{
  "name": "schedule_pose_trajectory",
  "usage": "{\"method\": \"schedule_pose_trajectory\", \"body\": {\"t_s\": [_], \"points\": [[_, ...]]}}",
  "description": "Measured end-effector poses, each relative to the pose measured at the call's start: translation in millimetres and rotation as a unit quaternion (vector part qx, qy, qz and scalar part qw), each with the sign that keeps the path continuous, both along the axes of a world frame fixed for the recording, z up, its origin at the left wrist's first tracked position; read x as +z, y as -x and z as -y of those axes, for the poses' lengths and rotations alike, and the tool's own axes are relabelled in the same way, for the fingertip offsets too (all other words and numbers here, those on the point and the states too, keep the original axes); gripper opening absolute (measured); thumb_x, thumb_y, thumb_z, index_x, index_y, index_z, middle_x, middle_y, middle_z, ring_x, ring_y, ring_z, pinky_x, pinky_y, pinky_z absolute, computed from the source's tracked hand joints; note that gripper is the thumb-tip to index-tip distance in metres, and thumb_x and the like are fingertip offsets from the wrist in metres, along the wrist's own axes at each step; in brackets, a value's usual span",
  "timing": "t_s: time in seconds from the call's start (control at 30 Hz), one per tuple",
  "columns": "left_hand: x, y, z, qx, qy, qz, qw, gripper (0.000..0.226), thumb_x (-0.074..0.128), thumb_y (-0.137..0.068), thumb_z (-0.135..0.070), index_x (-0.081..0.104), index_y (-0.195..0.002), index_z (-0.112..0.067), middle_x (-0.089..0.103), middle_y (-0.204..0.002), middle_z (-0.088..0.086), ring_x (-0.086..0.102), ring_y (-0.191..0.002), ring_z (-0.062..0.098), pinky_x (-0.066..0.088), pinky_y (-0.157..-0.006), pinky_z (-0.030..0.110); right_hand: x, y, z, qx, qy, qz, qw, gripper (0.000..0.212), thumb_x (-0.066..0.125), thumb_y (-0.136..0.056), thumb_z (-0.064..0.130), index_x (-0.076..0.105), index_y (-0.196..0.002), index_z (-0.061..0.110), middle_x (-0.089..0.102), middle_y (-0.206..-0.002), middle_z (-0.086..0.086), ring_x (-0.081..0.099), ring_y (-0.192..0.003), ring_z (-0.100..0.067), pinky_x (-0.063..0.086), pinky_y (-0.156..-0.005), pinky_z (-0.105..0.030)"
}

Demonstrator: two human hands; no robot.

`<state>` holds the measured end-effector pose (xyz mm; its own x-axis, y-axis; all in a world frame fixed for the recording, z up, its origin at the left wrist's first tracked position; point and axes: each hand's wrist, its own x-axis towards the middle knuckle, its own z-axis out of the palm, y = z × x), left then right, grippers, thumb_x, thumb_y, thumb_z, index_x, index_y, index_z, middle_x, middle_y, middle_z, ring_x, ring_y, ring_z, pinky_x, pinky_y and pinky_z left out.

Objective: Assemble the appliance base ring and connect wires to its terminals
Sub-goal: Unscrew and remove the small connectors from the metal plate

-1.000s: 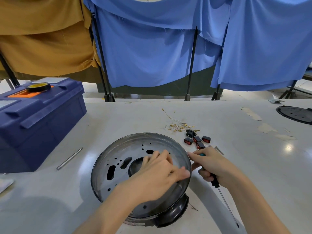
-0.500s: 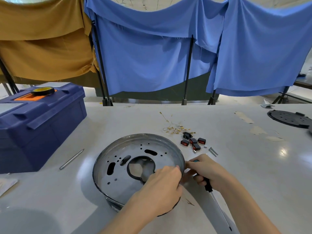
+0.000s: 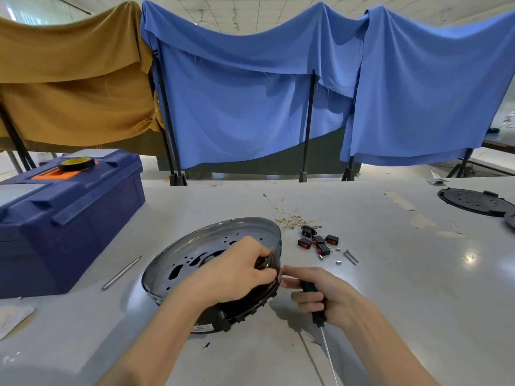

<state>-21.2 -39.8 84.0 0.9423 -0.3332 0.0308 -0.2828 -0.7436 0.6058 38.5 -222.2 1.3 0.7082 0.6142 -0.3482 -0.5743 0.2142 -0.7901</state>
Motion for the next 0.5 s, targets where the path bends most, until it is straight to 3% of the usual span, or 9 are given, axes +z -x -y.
{"method": "schedule_pose_trajectory", "body": {"t_s": [0.1,0.13,0.2,0.27,0.33,0.4,0.5], "points": [[11,1,-9,-0.003,0.073,-0.015,0.997,0.017,0.059,-0.091,-0.019,0.07,-0.086,-0.006,0.066,-0.076,0.017,0.056,-0.062,0.02,0.049,-0.066,0.042,5,3,1,-0.02,-0.051,0.025,0.998,0.017,0.064,-0.083,0.01,0.074,-0.096,0.004,0.071,-0.093,-0.008,0.025,-0.033,-0.002,0.024,-0.028,-0.015],[14,1,-12,-0.002,0.098,-0.01,0.995,0.015,0.061,-0.091,-0.019,0.072,-0.087,-0.009,0.069,-0.081,0.015,0.063,-0.067,0.023,0.052,-0.071,0.043,8,4,0,-0.03,-0.067,0.038,0.997,0.021,0.065,-0.082,0.008,0.072,-0.101,0.003,0.071,-0.095,-0.009,0.026,-0.033,-0.002,0.024,-0.029,-0.015],[20,1,-19,0.006,0.153,-0.013,0.988,0.01,0.065,-0.089,-0.021,0.075,-0.09,-0.02,0.073,-0.083,0.008,0.07,-0.075,0.022,0.057,-0.068,0.037,16,7,-1,-0.056,-0.086,0.07,0.992,0.025,0.066,-0.08,0.004,0.068,-0.105,0.0,0.071,-0.092,-0.008,0.026,-0.032,-0.002,0.025,-0.029,-0.015],[25,4,-26,0.007,0.22,-0.058,0.974,0.013,0.068,-0.088,-0.023,0.075,-0.095,-0.03,0.075,-0.088,0.004,0.073,-0.078,0.02,0.057,-0.064,0.023,25,10,-2,-0.087,-0.088,0.106,0.987,0.028,0.068,-0.077,0.002,0.065,-0.105,-0.003,0.069,-0.079,-0.006,0.027,-0.032,-0.002,0.025,-0.029,-0.015],[29,6,-32,0.013,0.277,-0.086,0.957,0.019,0.072,-0.082,-0.026,0.075,-0.101,-0.027,0.075,-0.093,0.009,0.072,-0.085,0.027,0.059,-0.07,0.027,35,13,-5,-0.116,-0.071,0.151,0.979,0.038,0.07,-0.074,0.003,0.063,-0.11,-0.007,0.062,-0.063,-0.003,0.027,-0.032,-0.004,0.025,-0.03,-0.016],[31,8,-36,0.029,0.31,-0.085,0.947,0.029,0.074,-0.074,-0.028,0.075,-0.102,-0.025,0.074,-0.097,0.011,0.071,-0.089,0.031,0.059,-0.076,0.032,42,14,-8,-0.151,-0.054,0.185,0.969,0.047,0.073,-0.069,0.006,0.063,-0.111,-0.01,0.054,-0.063,-0.008,0.027,-0.032,-0.006,0.025,-0.032,-0.016],[35,12,-35,0.053,0.329,-0.071,0.94,0.027,0.076,-0.072,-0.024,0.076,-0.098,-0.026,0.075,-0.097,0.011,0.071,-0.089,0.03,0.059,-0.078,0.036,52,17,-12,-0.179,-0.051,0.211,0.96,0.037,0.074,-0.071,0.005,0.067,-0.105,-0.007,0.052,-0.065,-0.009,0.028,-0.033,-0.007,0.025,-0.034,-0.015]]}}
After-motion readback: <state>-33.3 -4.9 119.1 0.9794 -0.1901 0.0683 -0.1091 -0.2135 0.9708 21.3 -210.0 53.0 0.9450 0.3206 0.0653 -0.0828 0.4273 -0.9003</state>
